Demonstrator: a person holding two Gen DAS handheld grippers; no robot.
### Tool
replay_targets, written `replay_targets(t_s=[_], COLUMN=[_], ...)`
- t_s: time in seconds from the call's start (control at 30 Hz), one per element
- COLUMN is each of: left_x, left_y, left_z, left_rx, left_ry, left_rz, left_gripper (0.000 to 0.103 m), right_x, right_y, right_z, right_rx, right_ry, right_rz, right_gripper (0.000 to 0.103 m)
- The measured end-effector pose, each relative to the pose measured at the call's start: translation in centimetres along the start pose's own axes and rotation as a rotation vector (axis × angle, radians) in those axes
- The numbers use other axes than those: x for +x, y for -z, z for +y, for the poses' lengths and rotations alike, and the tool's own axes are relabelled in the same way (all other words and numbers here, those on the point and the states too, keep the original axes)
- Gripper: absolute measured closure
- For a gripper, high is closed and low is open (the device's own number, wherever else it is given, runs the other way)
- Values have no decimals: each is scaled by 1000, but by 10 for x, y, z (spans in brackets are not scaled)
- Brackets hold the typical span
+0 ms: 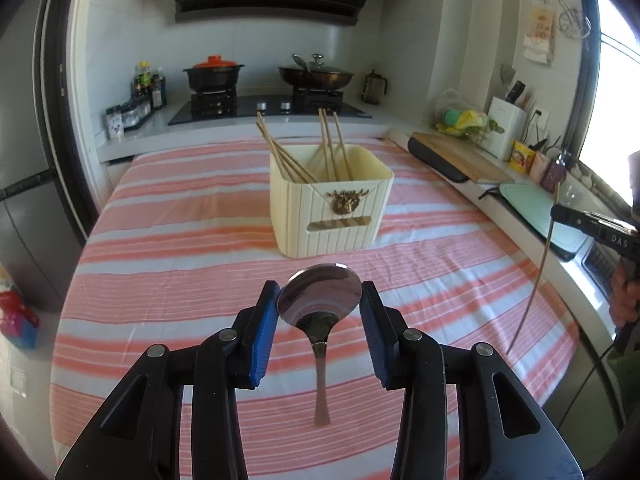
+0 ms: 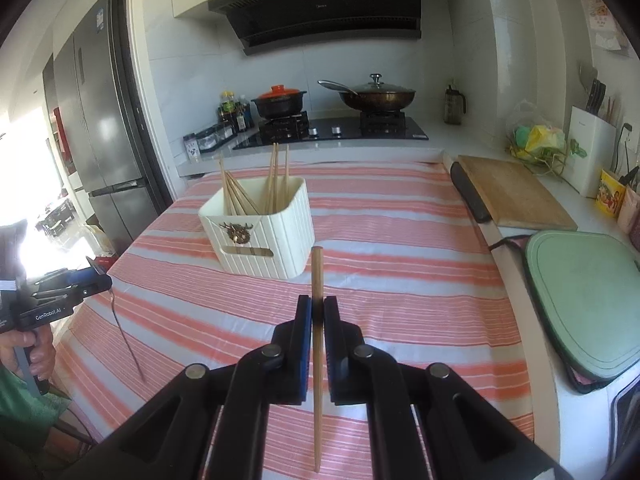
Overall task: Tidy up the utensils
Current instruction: 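Carry the spoon with the left tool while the right tool carries the chopstick to the holder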
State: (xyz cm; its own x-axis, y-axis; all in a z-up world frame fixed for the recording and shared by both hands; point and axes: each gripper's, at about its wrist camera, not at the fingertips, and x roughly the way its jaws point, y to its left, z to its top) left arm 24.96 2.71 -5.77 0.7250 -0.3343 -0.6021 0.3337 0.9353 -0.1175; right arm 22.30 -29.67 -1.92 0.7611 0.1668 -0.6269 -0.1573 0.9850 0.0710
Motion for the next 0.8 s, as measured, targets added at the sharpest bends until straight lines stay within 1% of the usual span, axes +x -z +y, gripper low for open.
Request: replay_targets(t_s=[0.23,0.43,0.6,0.7,0.8], left_x=[-11,-20,-34,-36,-29], left_y=[-16,-47,-97,-135,-172], left_z=[7,19,28,28,28], left_rx=[-30,-56,-69,-61,-64], left_ry=[28,53,69,55,35], left_rz=[-26,-54,-122,-182,-239], left_gripper=[62,62,62,62,62], right_x=[-7,-1,5,13,25], right_y=[-17,-54,-100,-133,-164], right_z=[15,21,28,35,43], right_rx=[-25,-37,-57,-78,-91], right_ry=[4,-4,-17,-27,-39], right_rz=[-83,-130,-200,-246,-289], right_gripper=[97,97,97,97,97])
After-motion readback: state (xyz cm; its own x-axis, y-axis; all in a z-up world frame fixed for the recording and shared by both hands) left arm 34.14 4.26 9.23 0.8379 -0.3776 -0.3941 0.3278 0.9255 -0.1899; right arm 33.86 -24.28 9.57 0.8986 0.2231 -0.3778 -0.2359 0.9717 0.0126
